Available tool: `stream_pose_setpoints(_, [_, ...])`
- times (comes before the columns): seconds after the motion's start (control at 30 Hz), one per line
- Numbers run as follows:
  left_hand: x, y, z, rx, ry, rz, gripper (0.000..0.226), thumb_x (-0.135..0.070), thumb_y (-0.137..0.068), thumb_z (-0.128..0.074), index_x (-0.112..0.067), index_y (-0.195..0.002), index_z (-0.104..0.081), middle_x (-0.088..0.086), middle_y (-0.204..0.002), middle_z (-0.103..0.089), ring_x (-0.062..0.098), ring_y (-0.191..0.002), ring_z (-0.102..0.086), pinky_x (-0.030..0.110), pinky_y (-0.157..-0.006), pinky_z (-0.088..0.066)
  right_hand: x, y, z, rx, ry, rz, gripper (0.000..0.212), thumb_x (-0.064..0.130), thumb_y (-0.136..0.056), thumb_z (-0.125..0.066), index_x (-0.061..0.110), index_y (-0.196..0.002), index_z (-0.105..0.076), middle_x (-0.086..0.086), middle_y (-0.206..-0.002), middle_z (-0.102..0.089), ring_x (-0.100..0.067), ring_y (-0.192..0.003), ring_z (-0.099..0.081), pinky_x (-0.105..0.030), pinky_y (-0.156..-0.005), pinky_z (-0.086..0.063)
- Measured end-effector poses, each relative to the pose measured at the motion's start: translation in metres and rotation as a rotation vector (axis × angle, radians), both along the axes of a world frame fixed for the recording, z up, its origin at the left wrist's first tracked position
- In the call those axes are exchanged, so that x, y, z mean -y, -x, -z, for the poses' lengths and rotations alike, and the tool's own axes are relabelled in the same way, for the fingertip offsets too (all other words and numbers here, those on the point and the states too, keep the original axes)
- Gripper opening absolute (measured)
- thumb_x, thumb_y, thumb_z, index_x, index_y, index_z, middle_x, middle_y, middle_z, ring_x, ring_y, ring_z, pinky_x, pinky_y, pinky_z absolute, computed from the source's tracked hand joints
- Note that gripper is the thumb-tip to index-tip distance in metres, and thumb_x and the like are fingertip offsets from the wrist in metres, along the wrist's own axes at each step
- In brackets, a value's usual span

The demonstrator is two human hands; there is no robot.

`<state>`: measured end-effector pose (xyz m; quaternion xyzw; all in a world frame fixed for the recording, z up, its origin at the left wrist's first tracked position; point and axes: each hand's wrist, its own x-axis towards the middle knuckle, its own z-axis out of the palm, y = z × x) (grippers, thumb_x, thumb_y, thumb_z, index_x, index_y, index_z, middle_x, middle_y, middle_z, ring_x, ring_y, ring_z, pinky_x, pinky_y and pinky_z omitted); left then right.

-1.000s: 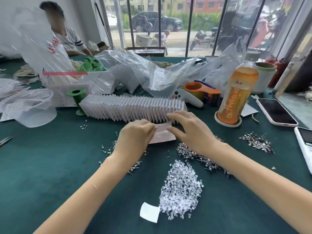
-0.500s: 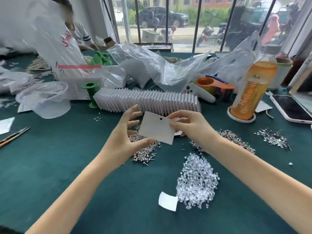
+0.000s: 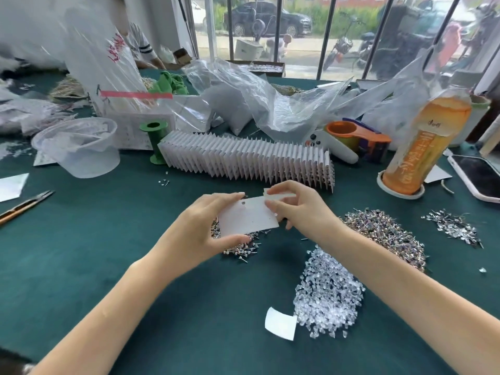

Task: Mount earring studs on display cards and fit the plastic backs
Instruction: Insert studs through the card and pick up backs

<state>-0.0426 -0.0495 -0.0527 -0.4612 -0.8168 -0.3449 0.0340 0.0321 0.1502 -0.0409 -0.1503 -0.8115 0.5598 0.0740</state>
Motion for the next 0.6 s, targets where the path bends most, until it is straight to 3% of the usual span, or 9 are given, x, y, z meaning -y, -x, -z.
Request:
stream_pose_setpoints(0.17, [0.003,0.01,0.006,0.005,-0.036,-0.197,0.08,-0.054,-0.071,-0.067,-0.023,-0.14,-0.039,-0.015,-0.124,-0.05,-0.005,-0.115,-0.041,0.011,-0.098,-0.027,0.001,-0.017,-0.001,0.056,-0.727,-0.039,0.023,0.052,-0.086,-0.062,0.029,-0.088,-0.065,0.013,-0.074,-0.059,-0.01,-0.069,-0.055,-0.022,-0.056,-0.039])
stream_pose_setpoints(0.27, [0.004,0.011,0.009,-0.022,-0.05,-0.254,0.08,-0.044,-0.073,-0.074,-0.021,-0.141,-0.038,-0.007,-0.122,-0.055,0.003,-0.113,-0.045,0.012,-0.094,-0.028,0.013,-0.025,0.008,0.073,-0.942,-0.134,0.04,0.06,-0.086,-0.055,0.029,-0.108,-0.064,0.009,-0.089,-0.062,-0.017,-0.082,-0.061,-0.027,-0.067,-0.046])
stream_pose_setpoints(0.4, [0.004,0.01,0.01,-0.059,-0.048,-0.266,0.078,-0.038,-0.074,-0.076,-0.02,-0.14,-0.039,-0.005,-0.119,-0.057,0.008,-0.111,-0.046,0.007,-0.09,-0.025,0.026,-0.022,0.015,-0.026,-0.938,-0.146,0.045,0.058,-0.09,-0.051,0.029,-0.121,-0.061,0.006,-0.103,-0.06,-0.017,-0.097,-0.06,-0.028,-0.074,-0.041])
stream_pose_setpoints(0.6, [0.004,0.005,0.013,-0.053,-0.027,-0.266,0.074,-0.038,-0.074,-0.077,-0.023,-0.138,-0.041,-0.008,-0.117,-0.056,0.006,-0.11,-0.047,0.014,-0.093,-0.029,0.037,-0.018,0.016,-0.092,-0.832,-0.171,0.02,0.036,-0.091,-0.061,0.025,-0.106,-0.07,0.007,-0.1,-0.064,-0.013,-0.095,-0.059,-0.026,-0.076,-0.04])
